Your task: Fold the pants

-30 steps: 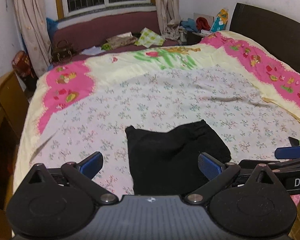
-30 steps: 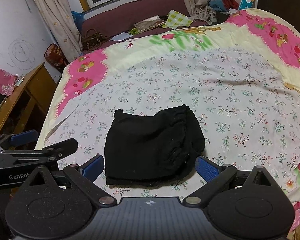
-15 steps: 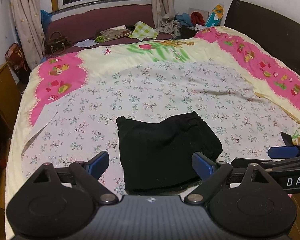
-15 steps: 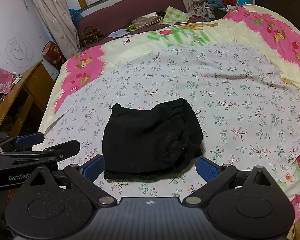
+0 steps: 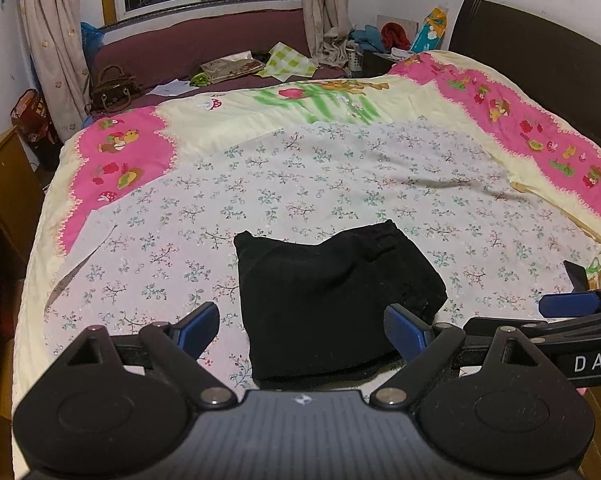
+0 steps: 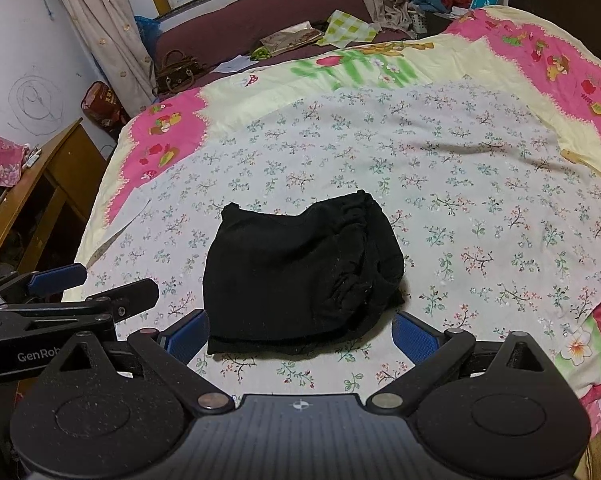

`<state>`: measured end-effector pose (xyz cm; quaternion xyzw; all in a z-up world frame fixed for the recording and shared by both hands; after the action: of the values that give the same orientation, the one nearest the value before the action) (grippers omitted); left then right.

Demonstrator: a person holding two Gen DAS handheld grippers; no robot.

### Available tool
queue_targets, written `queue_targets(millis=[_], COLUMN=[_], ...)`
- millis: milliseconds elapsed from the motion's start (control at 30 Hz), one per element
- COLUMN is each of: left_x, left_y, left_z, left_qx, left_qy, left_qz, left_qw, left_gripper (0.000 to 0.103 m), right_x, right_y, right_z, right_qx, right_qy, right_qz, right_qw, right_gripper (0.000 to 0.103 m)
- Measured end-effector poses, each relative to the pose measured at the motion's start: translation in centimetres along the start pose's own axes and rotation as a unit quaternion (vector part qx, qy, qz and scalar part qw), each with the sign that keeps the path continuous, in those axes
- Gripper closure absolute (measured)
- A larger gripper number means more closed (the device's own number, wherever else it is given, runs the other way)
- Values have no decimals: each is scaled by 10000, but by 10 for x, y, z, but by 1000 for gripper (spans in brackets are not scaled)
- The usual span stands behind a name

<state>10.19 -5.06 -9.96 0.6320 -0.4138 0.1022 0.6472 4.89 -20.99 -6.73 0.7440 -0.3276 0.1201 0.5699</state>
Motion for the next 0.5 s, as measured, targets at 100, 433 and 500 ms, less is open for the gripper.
queue_targets(millis=[100, 433, 500], left_x=[-1, -2, -3], left_y=[-1, -4, -5], left_z=[0, -1, -1], left_qx=[-19, 27, 40], left_qy=[9, -19, -28], left_qz=[-20, -62, -71], left_qw=[10000, 10000, 10000], left_gripper=[7, 8, 8], right_x=[0, -2, -2], right_y=[-1, -4, -5], right_z=[0, 0, 0], right_qx=[-12, -44, -51], right_qy=[16, 32, 31], right_qz=[-7, -56, -71], right_qw=[10000, 10000, 10000], right_gripper=[16, 15, 15])
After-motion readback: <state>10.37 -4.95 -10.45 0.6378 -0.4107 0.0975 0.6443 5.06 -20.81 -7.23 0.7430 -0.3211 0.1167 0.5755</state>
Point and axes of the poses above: each gripper's, at about its wrist camera, not at the fingertips, and y roughly against the way its jaws point, z to its right, x to its top, the point moved 10 cm from there along -y, roughly the way its jaws point, and after that the axes turned 14 degrees about -y, right-handed, at the moved point
